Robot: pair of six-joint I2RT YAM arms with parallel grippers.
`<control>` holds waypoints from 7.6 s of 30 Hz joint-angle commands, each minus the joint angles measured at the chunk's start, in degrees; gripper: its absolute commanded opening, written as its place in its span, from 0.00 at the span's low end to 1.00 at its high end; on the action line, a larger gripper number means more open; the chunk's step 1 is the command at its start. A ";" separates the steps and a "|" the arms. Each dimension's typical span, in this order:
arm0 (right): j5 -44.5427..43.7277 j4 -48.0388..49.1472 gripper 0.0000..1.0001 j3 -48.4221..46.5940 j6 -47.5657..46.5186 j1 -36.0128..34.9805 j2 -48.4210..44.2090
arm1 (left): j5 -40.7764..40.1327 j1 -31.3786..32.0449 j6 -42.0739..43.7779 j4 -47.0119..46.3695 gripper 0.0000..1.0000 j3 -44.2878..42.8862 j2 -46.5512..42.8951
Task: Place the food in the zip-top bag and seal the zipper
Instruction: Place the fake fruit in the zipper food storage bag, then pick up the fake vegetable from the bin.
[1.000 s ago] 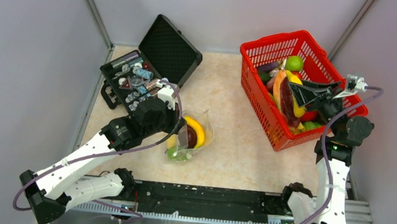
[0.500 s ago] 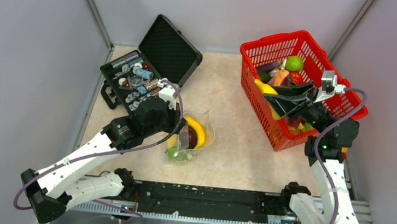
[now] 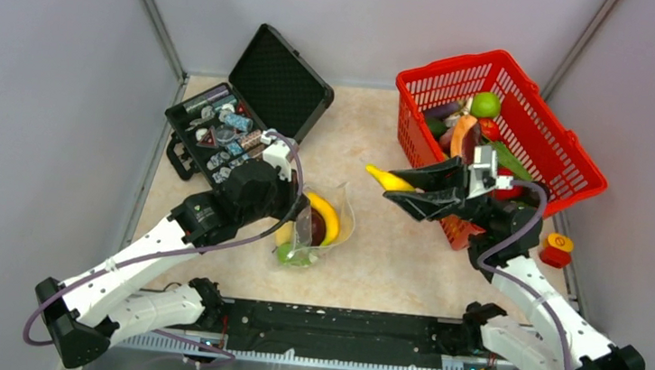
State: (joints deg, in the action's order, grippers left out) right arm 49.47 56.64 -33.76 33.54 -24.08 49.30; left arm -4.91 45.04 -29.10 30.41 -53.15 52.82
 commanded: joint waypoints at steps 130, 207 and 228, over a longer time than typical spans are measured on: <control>-5.83 -82.68 0.18 -37.50 -75.05 -27.59 33.16 | 10.03 -0.03 10.50 9.18 0.00 -10.68 -2.54; -29.44 -99.19 0.76 -37.79 -25.18 30.93 26.65 | 4.59 -0.04 9.25 3.47 0.00 -4.13 -4.42; -53.93 -103.99 0.72 -45.90 -26.64 35.93 31.70 | 4.08 -0.01 9.53 3.25 0.00 -2.95 -6.20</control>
State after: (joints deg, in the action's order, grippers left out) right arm -1.72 -41.47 -78.15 9.41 11.07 76.23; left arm -0.69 45.04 -20.58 36.75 -56.42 47.72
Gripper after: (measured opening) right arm 0.727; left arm 0.001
